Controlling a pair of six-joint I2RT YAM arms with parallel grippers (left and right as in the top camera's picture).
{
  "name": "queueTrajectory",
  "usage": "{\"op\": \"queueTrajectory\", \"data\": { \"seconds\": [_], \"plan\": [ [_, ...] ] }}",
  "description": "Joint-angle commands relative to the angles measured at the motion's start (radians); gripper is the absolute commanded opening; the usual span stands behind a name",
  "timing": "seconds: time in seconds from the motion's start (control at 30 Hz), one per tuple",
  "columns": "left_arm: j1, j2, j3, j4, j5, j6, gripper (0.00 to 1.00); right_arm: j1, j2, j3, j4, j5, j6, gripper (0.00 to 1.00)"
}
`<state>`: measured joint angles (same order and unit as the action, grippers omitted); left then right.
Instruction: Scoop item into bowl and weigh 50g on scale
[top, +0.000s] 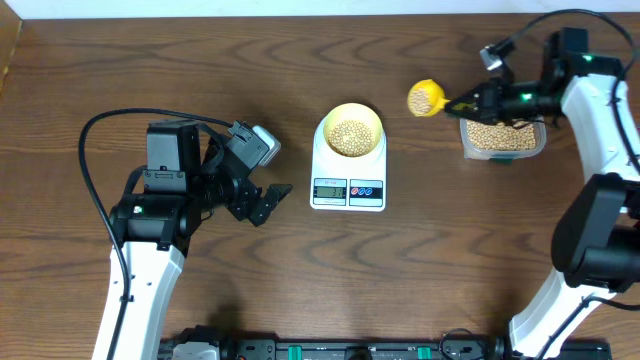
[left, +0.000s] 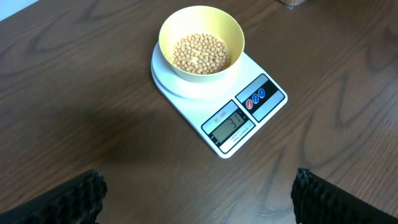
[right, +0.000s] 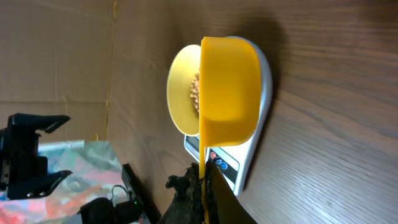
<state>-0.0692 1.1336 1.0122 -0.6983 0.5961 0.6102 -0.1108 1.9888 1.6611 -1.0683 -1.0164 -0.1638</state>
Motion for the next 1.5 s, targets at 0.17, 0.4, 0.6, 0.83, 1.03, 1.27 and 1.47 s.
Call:
{"op": "queueTrajectory", "data": {
  "seconds": [0.17, 0.4, 0.6, 0.83, 1.03, 1.27, 1.47],
  "plan": [
    [0.0, 0.003, 0.014, 0.0, -0.005, 0.006, 0.98, 0.138, 0.005, 0.012, 0.112, 0.019, 0.054, 0.01],
    [0.0, 0.003, 0.014, 0.001, -0.005, 0.006, 0.98, 0.232, 0.005, 0.013, 0.157, 0.152, 0.074, 0.01],
    [0.0, 0.003, 0.014, 0.001, -0.005, 0.006, 0.97, 0.301, 0.005, 0.016, 0.174, 0.29, 0.031, 0.01],
    [0.0, 0.003, 0.014, 0.001, -0.005, 0.006, 0.97, 0.373, 0.005, 0.053, 0.178, 0.444, -0.034, 0.01],
    [0.0, 0.003, 0.014, 0.0, -0.005, 0.006, 0.98, 0.414, 0.005, 0.086, 0.16, 0.528, -0.116, 0.01],
    [0.0, 0.003, 0.014, 0.001, -0.005, 0.006, 0.98, 0.465, 0.005, 0.092, 0.118, 0.623, -0.243, 0.01],
    [0.0, 0.003, 0.014, 0.001, -0.005, 0.006, 0.97, 0.498, 0.005, 0.093, 0.117, 0.658, -0.293, 0.01]
  ]
}}
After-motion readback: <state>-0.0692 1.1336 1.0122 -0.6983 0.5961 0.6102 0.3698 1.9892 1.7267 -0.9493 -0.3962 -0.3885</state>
